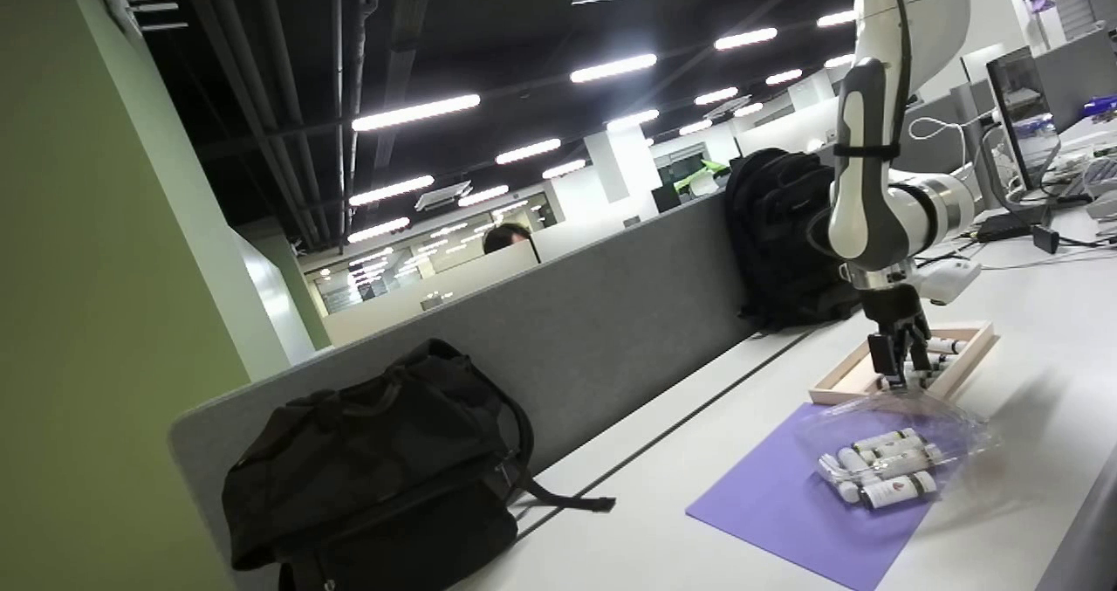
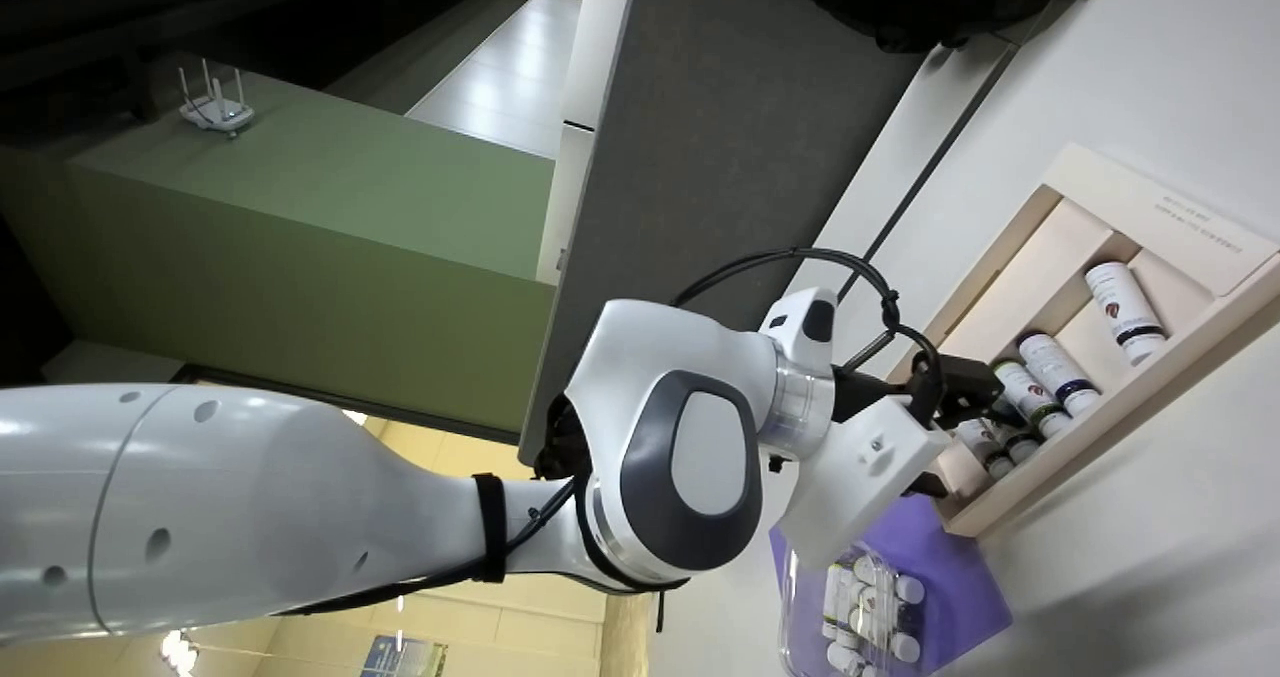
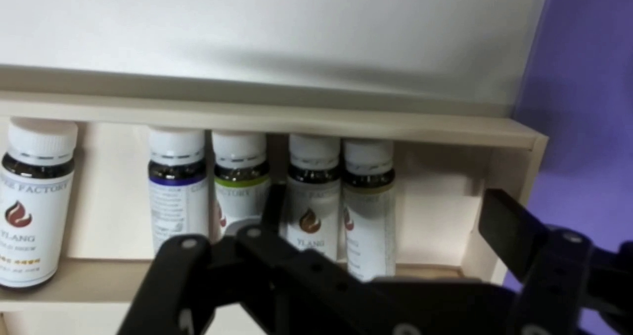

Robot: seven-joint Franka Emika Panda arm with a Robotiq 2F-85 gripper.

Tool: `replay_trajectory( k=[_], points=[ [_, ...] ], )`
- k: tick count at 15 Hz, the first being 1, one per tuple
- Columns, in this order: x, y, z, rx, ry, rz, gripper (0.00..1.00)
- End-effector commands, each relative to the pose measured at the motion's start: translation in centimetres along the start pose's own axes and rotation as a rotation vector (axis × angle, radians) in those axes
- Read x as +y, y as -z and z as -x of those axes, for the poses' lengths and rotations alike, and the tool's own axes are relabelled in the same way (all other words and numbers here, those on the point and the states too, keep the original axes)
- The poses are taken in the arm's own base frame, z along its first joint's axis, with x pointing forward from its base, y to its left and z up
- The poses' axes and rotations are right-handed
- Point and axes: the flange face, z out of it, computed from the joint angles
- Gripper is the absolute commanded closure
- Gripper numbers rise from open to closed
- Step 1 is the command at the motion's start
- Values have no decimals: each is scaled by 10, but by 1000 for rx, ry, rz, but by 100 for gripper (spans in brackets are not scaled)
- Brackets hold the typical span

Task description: Take a bottle from the tray and put it on the purple mat

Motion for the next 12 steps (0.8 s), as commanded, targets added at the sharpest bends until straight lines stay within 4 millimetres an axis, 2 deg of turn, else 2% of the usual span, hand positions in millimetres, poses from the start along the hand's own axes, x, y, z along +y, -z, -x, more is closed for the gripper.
replay_trajectory(
  k=[1,3,4,5,6,12],
  points=[
    [6,-5,5,-29,-18,-10,0],
    [8,-11,8,-43,-20,-12,0],
    [9,-13,10,-46,-23,-11,25],
    [10,-14,11,-46,-25,-7,25],
    [11,-14,11,-47,-27,-7,31],
    [16,-2,6,-31,-30,13,68]
  ],
)
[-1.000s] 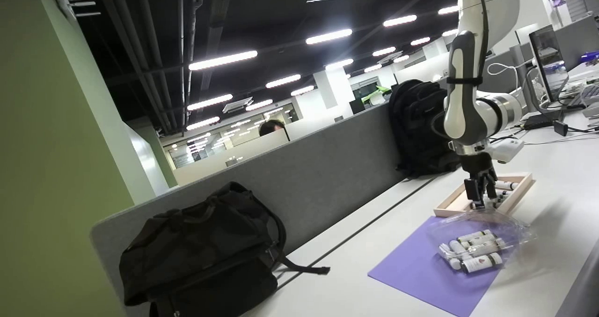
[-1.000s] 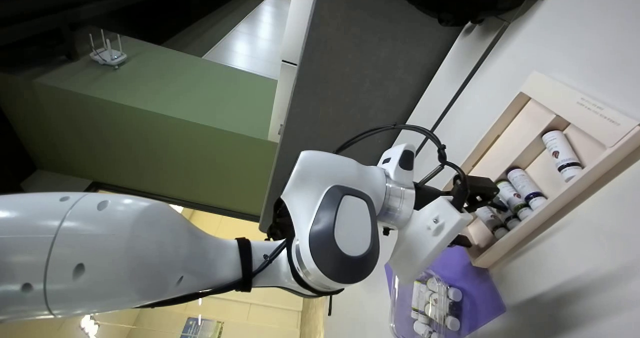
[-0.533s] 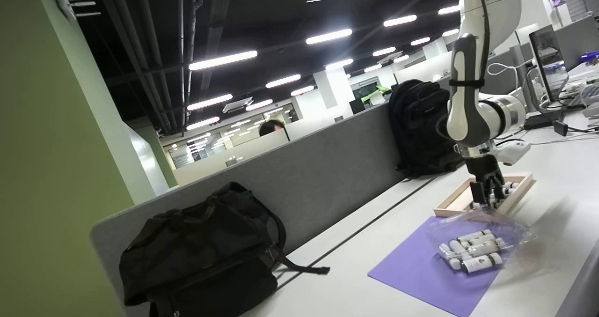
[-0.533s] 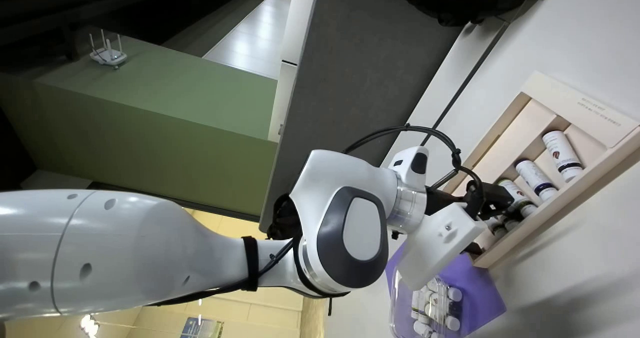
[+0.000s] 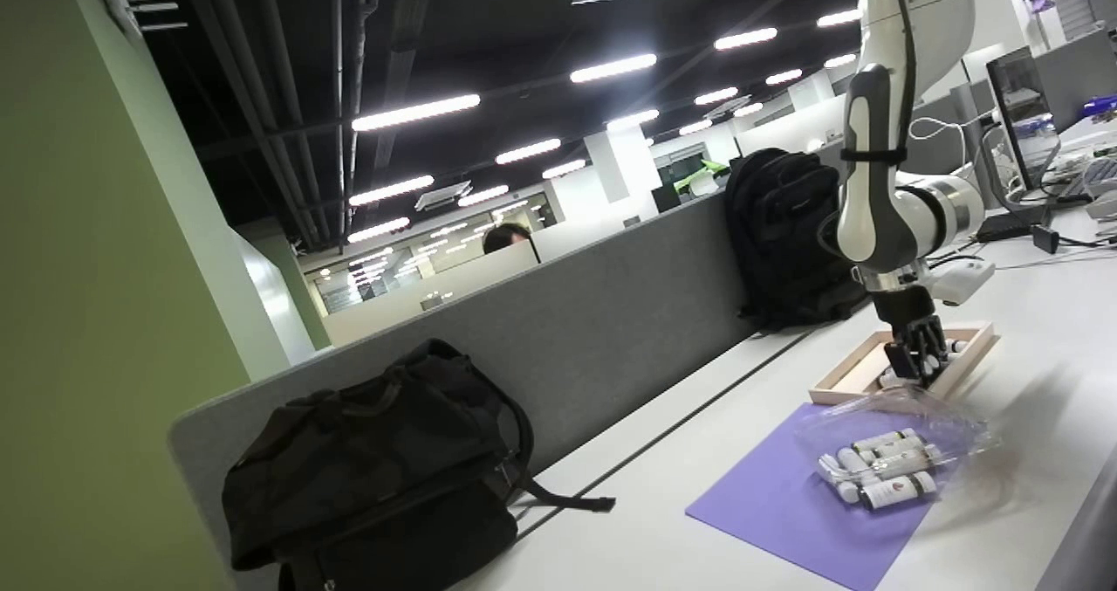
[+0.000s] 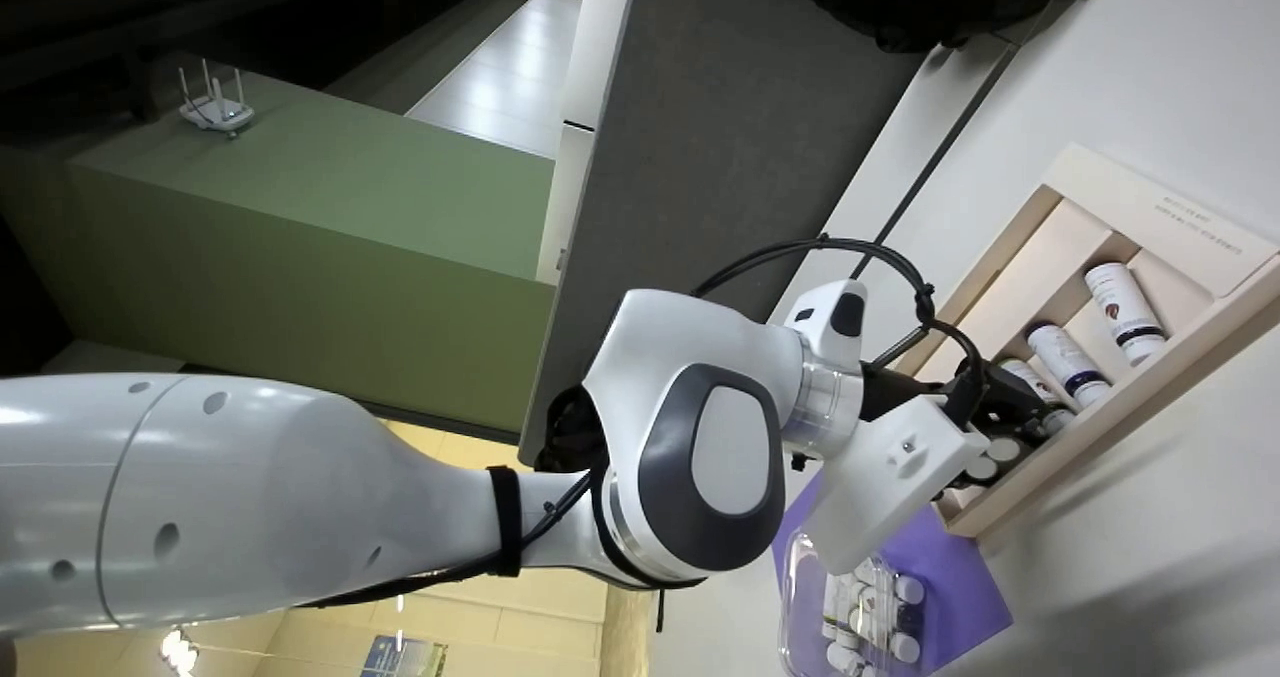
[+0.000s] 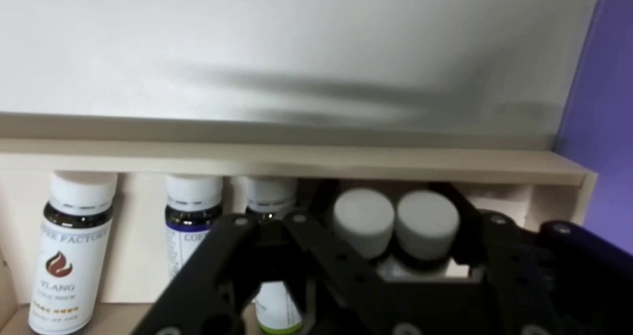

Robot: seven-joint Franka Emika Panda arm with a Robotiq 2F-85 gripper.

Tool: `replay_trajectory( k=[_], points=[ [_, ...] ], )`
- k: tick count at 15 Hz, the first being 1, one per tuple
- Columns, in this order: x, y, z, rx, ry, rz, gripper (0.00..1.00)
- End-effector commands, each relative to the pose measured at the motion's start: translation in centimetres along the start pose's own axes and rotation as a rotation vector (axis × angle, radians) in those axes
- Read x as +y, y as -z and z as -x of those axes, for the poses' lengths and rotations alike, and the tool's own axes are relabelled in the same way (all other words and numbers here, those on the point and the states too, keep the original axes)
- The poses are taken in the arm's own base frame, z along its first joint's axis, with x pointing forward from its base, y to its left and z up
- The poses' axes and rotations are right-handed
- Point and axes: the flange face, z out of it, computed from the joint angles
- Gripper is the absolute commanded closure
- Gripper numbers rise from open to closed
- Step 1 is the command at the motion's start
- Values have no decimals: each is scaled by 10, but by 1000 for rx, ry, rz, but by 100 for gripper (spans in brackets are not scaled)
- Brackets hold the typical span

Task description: Take a bottle from the tray and put it on the purple mat

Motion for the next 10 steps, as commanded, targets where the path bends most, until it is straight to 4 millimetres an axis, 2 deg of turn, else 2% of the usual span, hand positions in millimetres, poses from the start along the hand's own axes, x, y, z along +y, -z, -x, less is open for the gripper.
replay_trajectory(
  k=[1,5,10],
  points=[
    [0,9,-5,-3,-2,3,73],
    [-2,22,-13,16,5,12,98],
    [-15,63,-36,68,43,30,100]
  ],
)
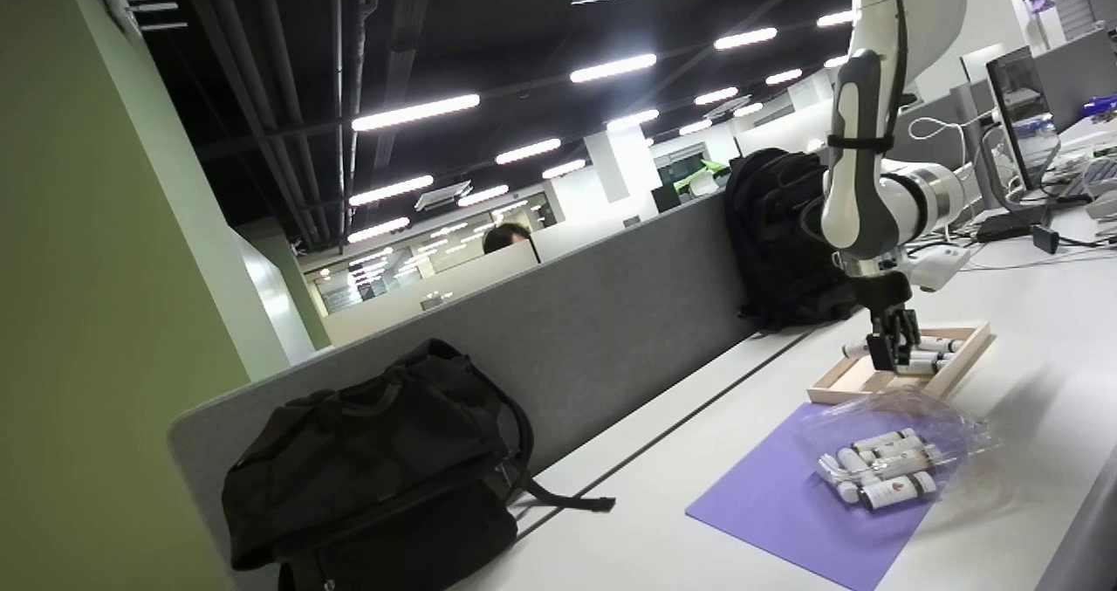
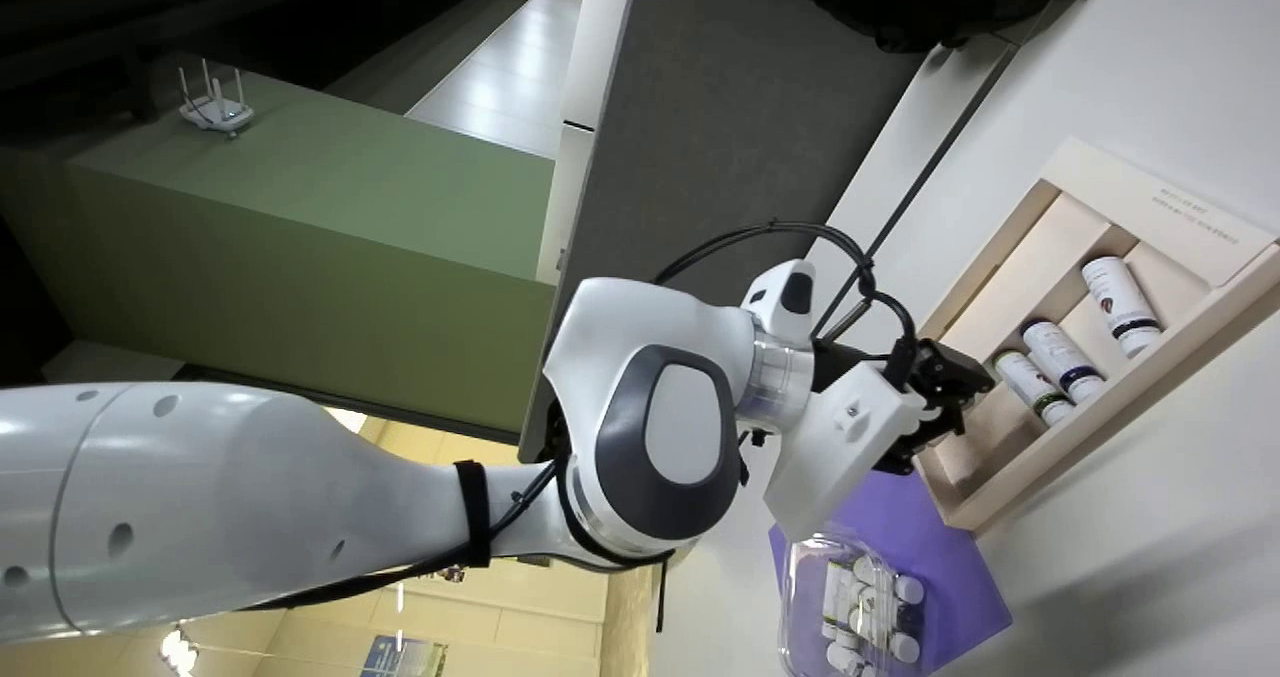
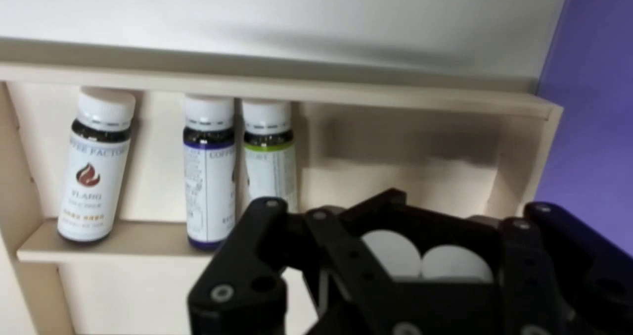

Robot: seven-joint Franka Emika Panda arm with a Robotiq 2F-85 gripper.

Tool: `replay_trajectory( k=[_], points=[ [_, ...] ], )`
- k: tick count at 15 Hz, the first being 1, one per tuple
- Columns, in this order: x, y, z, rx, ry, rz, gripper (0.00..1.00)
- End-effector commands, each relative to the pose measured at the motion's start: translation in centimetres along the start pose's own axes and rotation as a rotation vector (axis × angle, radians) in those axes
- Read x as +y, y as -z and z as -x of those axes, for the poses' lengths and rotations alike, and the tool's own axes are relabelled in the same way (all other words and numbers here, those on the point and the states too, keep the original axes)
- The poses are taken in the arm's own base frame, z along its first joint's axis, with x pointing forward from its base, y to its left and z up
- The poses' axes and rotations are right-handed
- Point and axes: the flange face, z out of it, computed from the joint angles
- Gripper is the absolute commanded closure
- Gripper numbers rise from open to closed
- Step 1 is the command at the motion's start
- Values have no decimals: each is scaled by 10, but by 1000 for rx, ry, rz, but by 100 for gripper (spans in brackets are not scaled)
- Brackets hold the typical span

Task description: Take a bottle from the tray and put it on the purple mat

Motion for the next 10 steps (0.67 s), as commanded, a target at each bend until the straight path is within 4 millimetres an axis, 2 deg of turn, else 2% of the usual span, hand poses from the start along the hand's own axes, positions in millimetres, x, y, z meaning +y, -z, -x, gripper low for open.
replay_trajectory(
  k=[1,3,6,8,10],
  points=[
    [-12,42,-24,31,24,5,100],
    [-24,58,-41,62,52,-25,100],
    [-54,70,-70,141,122,-75,100],
    [-76,68,-85,176,176,-113,100],
    [-94,57,-93,192,198,-150,100]
  ],
)
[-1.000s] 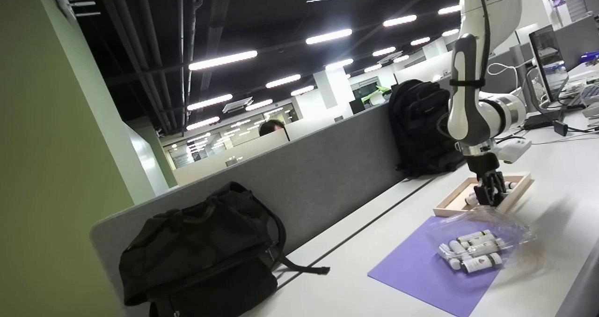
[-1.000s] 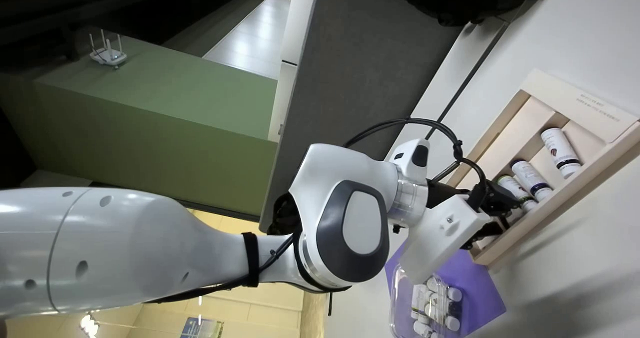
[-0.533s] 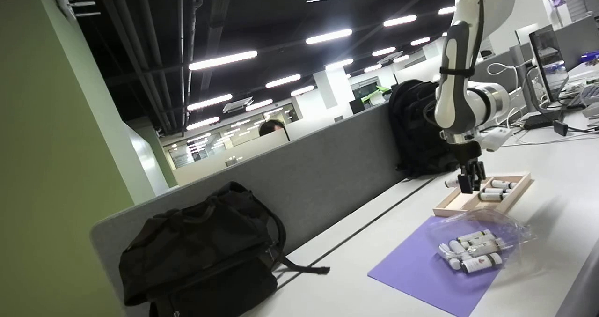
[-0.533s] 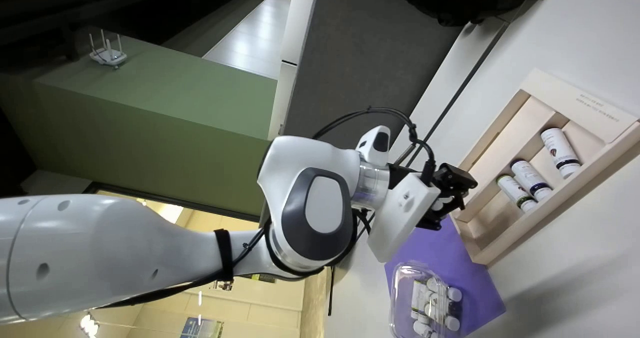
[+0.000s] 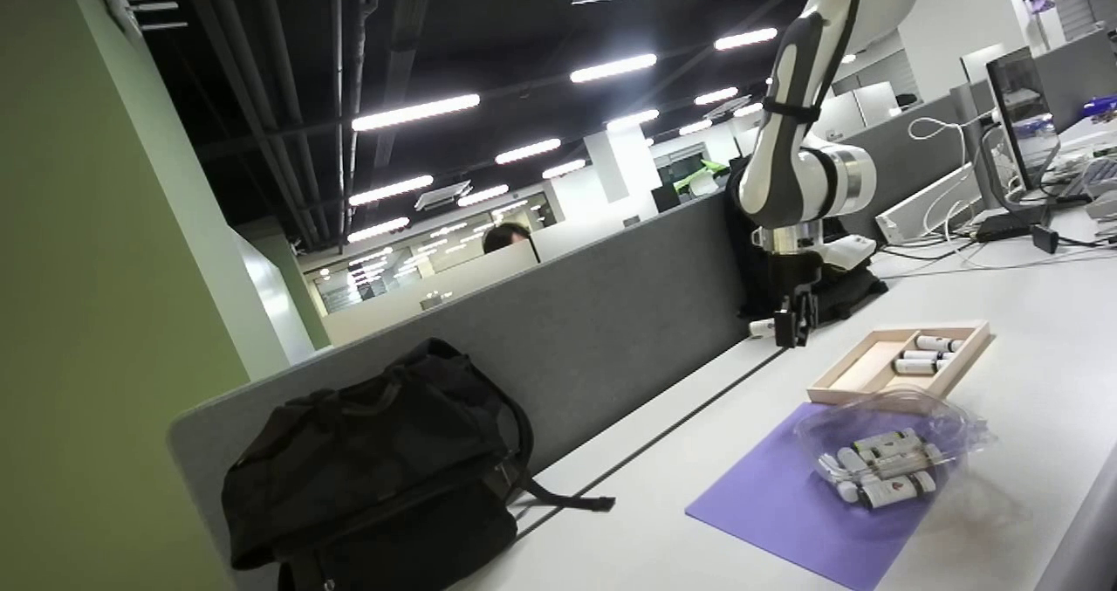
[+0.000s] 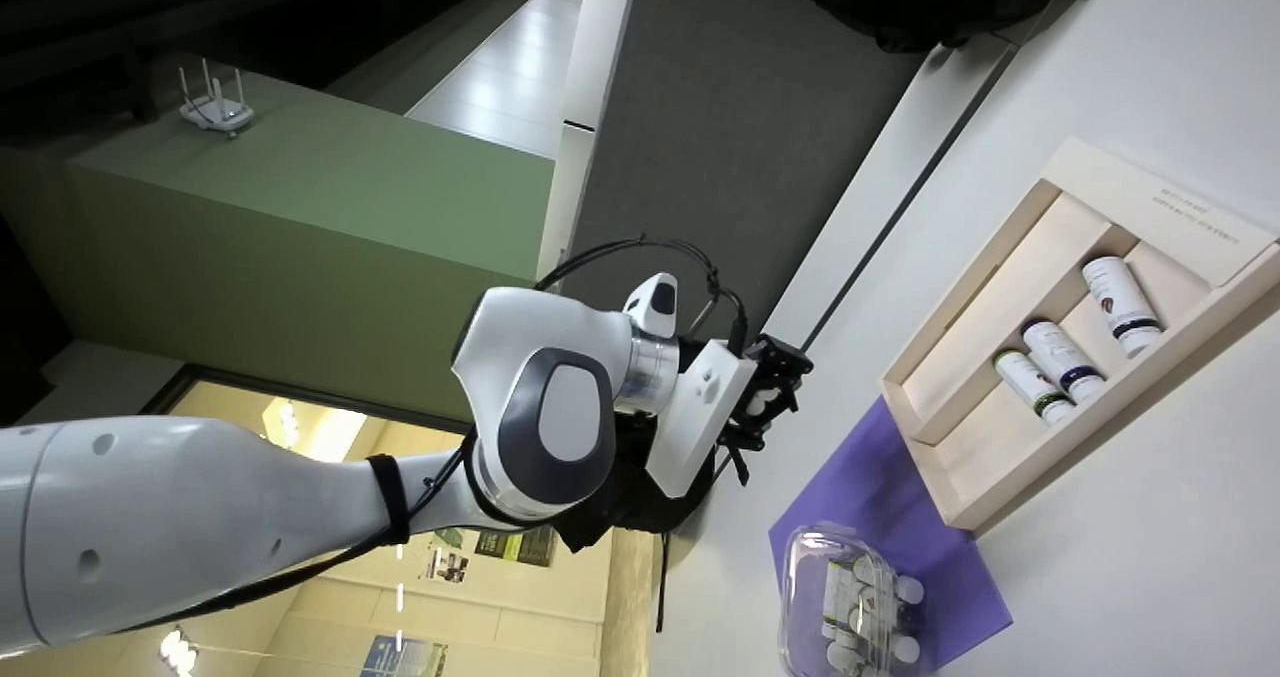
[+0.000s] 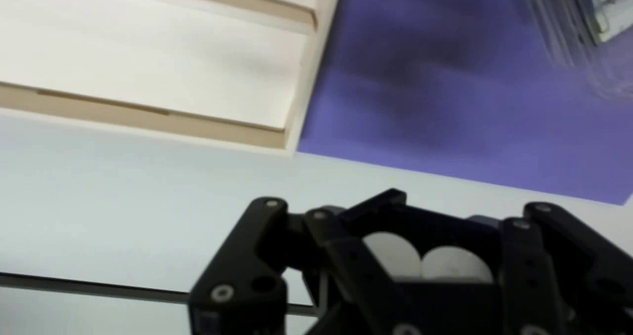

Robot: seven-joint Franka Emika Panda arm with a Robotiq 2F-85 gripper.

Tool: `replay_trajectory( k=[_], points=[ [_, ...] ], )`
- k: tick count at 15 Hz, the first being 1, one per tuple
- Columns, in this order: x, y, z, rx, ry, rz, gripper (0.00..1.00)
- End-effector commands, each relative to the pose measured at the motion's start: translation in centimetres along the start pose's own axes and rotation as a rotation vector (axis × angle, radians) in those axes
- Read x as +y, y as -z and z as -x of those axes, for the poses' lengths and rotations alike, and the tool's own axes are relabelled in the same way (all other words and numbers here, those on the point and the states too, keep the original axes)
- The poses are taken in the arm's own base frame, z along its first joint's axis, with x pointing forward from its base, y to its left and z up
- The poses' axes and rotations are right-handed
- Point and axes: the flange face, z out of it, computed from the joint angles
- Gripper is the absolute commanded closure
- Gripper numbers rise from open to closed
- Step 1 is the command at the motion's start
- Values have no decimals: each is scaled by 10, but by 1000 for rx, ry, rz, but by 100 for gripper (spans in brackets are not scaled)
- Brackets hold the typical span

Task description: Take a bottle from the tray and put it on the purple mat

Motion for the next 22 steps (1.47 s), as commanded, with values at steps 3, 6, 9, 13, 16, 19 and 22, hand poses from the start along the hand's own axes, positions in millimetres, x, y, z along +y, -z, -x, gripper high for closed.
replay_trajectory(
  k=[3,6,9,13,16,19,22],
  points=[
    [-19,-43,-16,47,-23,-58,100],
    [-23,-73,-8,36,-74,-40,100],
    [-26,-95,-4,43,-130,-29,100],
    [-31,-113,-3,37,-173,-25,100],
    [-30,-121,-3,24,-188,-25,100],
    [-25,-124,-3,-6,-204,-33,68],
    [-20,-122,-8,-48,-230,-65,50]
  ],
)
